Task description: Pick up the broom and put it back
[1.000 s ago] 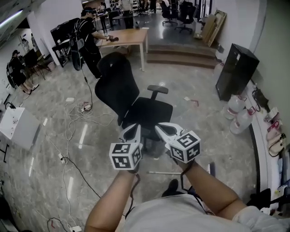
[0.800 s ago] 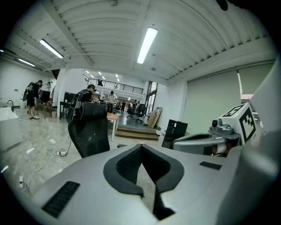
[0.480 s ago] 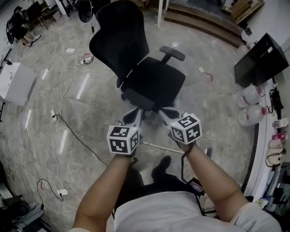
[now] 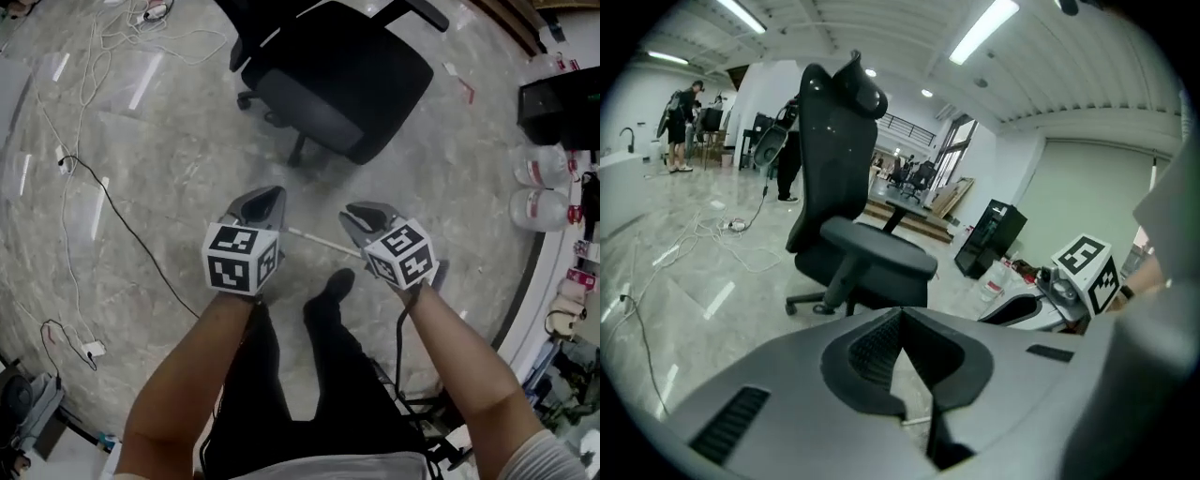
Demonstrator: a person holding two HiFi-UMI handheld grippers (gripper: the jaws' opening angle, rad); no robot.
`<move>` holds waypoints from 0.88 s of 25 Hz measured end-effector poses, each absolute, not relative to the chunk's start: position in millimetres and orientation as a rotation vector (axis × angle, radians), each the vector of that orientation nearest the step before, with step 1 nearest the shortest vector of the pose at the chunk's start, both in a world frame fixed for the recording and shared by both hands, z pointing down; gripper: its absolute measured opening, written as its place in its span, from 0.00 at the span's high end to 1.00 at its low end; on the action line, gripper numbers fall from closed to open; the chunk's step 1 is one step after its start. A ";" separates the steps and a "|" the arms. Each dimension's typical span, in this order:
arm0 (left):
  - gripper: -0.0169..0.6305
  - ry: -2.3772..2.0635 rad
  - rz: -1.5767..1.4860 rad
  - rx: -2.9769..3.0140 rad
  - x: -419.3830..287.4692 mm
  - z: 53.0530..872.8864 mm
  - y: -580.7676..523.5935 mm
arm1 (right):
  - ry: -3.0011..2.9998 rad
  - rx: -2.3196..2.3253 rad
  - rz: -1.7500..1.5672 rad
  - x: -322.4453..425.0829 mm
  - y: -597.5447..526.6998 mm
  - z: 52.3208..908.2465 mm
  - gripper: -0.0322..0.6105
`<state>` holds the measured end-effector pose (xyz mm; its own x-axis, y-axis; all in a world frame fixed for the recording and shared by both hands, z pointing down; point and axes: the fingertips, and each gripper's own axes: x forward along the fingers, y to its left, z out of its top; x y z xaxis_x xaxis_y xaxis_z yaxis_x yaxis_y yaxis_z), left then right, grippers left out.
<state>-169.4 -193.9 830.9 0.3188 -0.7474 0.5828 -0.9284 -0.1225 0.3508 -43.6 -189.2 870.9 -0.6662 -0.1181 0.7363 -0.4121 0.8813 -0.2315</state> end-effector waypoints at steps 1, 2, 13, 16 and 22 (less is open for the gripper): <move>0.96 -1.466 0.367 1.914 -171.3 863.7 -188.3 | -2.253 0.340 0.474 -46.4 -183.7 907.5 0.87; 0.97 -1.454 0.387 1.910 -172.7 895.3 -182.0 | -2.226 0.299 0.459 -49.3 -177.0 944.6 0.86; 0.96 -1.362 0.418 1.746 -225.3 1190.5 -121.5 | -1.906 -0.080 0.267 -102.1 -109.9 1304.0 0.79; 0.96 -1.332 0.462 1.757 -228.8 1256.3 -107.7 | -1.838 -0.155 0.237 -93.4 -81.1 1394.3 0.78; 0.97 -1.295 0.442 1.745 -234.8 1336.4 -76.0 | -1.662 -0.260 0.209 -66.0 -37.4 1517.1 0.78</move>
<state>-234.8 -76.0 1336.4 0.3901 -0.5774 0.7172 -0.8954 -0.0565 0.4416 -66.0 -37.4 1517.1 -0.0973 0.2913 0.9517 0.0461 0.9565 -0.2881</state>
